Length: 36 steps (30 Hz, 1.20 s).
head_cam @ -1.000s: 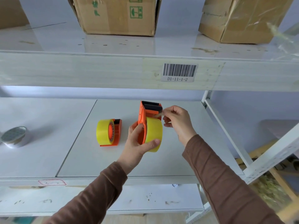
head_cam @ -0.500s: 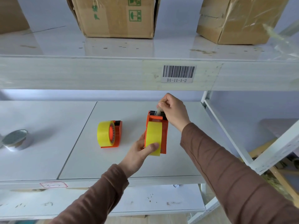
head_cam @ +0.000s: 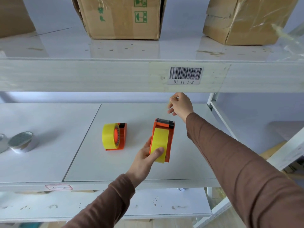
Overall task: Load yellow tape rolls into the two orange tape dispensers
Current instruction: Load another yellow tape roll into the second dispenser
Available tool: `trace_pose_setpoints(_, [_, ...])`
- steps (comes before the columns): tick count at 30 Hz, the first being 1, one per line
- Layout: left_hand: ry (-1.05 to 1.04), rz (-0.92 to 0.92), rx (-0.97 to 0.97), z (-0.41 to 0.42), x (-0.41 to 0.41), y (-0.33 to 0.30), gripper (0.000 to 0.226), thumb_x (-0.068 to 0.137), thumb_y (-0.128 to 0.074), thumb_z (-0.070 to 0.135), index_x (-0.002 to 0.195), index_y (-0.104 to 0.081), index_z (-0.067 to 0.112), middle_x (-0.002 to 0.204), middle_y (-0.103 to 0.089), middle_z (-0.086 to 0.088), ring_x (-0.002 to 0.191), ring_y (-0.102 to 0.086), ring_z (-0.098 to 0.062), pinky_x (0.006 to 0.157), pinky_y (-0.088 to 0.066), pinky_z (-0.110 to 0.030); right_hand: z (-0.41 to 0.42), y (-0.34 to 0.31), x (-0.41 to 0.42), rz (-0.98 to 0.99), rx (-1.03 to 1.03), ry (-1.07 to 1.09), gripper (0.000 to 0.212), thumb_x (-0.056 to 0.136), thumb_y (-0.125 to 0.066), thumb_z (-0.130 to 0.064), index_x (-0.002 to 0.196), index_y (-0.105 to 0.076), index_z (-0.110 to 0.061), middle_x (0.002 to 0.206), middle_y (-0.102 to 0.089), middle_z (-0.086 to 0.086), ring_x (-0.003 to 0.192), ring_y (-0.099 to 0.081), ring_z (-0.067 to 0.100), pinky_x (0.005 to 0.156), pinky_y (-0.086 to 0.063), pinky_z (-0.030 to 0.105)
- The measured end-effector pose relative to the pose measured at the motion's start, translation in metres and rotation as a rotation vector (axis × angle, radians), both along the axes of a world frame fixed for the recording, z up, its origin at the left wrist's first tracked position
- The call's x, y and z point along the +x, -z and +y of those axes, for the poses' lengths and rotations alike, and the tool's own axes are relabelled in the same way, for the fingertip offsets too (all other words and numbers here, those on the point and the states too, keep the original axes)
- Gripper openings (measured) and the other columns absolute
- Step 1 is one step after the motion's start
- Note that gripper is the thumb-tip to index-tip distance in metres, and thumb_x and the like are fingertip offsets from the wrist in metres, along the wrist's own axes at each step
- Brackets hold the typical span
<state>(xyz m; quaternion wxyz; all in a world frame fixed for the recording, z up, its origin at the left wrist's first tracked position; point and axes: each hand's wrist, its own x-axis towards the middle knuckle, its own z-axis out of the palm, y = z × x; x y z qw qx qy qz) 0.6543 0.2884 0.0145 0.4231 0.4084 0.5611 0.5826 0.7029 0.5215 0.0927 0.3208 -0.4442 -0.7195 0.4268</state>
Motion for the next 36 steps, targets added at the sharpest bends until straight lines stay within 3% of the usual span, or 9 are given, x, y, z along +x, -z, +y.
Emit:
trace_pose_setpoints(4, [0.005,0.018,0.004,0.000,-0.004,-0.003,0.044,0.079,-0.067,0.055,0.111,-0.078,0.027,0.148,-0.060,-0.010,0.113,-0.068,-0.002,0.091,-0.052,-0.016,0.007,-0.002,-0.005,0.019,-0.015,0.024,0.018,0.095,-0.044,-0.016,0.095,-0.062,-0.013,0.073,-0.073,0.006,0.057,-0.071,0.019,0.053,-0.056,0.030])
trace_pose_setpoints(8, [-0.066,0.011,0.038,0.000,-0.006,-0.005,0.048,0.073,-0.078,0.065,0.103,-0.084,0.029,0.151,-0.057,0.000,0.136,-0.058,-0.021,0.111,-0.050,-0.041,0.014,0.001,-0.004,0.019,-0.037,0.025,0.015,0.095,-0.046,-0.016,0.095,-0.061,-0.013,0.072,-0.073,0.007,0.056,-0.068,0.017,0.052,-0.055,0.028])
trace_pose_setpoints(11, [-0.071,-0.043,0.089,-0.003,-0.001,-0.014,0.052,0.064,-0.078,0.076,0.104,-0.081,0.042,0.144,-0.061,-0.014,0.122,-0.066,-0.023,0.093,-0.057,-0.028,0.018,0.009,-0.003,0.056,-0.080,0.025,0.010,0.094,-0.046,-0.015,0.096,-0.055,-0.014,0.071,-0.072,0.008,0.060,-0.067,0.020,0.054,-0.054,0.030])
trace_pose_setpoints(19, [-0.147,-0.095,0.132,-0.011,0.006,-0.003,0.063,0.067,-0.080,0.071,0.100,-0.080,0.018,0.130,-0.061,-0.032,0.107,-0.064,-0.023,0.087,-0.054,-0.031,0.024,0.014,-0.005,0.179,-0.242,0.022,0.009,0.095,-0.050,-0.012,0.088,-0.054,-0.015,0.073,-0.067,0.009,0.059,-0.062,0.022,0.052,-0.054,0.029])
trace_pose_setpoints(24, [-0.203,-0.161,0.192,-0.008,0.011,-0.002,0.066,0.065,-0.081,0.073,0.096,-0.078,0.016,0.110,-0.067,-0.015,0.093,-0.068,-0.017,0.083,-0.053,-0.030,0.000,0.042,0.002,0.159,-0.512,-0.129,0.024,0.093,-0.049,-0.001,0.071,-0.053,-0.010,0.060,-0.057,0.009,0.054,-0.054,0.021,0.049,-0.045,0.021])
trace_pose_setpoints(27, [-0.253,-0.142,0.186,-0.003,0.008,-0.001,0.070,0.069,-0.079,0.072,0.106,-0.079,0.012,0.137,-0.057,-0.037,0.117,-0.062,-0.049,0.094,-0.052,-0.043,-0.023,0.068,-0.003,0.230,-0.692,-0.335,0.023,0.097,-0.054,-0.018,0.094,-0.070,-0.002,0.093,-0.072,0.016,0.081,-0.069,0.027,0.084,-0.059,0.042])
trace_pose_setpoints(28, [-0.265,-0.132,0.182,0.000,0.006,0.001,0.075,0.071,-0.078,0.071,0.112,-0.077,0.009,0.145,-0.050,-0.039,0.129,-0.053,-0.055,0.101,-0.051,-0.050,-0.034,0.071,-0.004,0.252,-0.711,-0.397,0.024,0.098,-0.054,-0.020,0.091,-0.072,-0.006,0.094,-0.074,0.013,0.081,-0.071,0.024,0.082,-0.061,0.040])
trace_pose_setpoints(31, [-0.288,-0.115,0.212,0.010,-0.004,0.004,0.069,0.076,-0.076,0.069,0.123,-0.076,0.019,0.155,-0.045,-0.032,0.148,-0.037,-0.052,0.117,-0.036,-0.069,-0.061,0.087,-0.009,0.452,-0.858,-0.513,0.032,0.101,-0.047,-0.024,0.097,-0.076,-0.012,0.093,-0.077,0.008,0.082,-0.075,0.021,0.074,-0.060,0.035])
trace_pose_setpoints(36, [-0.305,-0.142,0.209,0.025,-0.016,0.003,0.052,0.077,-0.075,0.069,0.120,-0.077,0.038,0.157,-0.051,-0.020,0.147,-0.046,-0.037,0.120,-0.039,-0.057,-0.090,0.110,-0.004,0.755,-0.973,-0.387,0.047,0.090,-0.065,-0.019,0.133,-0.061,0.000,0.134,-0.065,0.020,0.111,-0.069,0.027,0.100,-0.055,0.035])
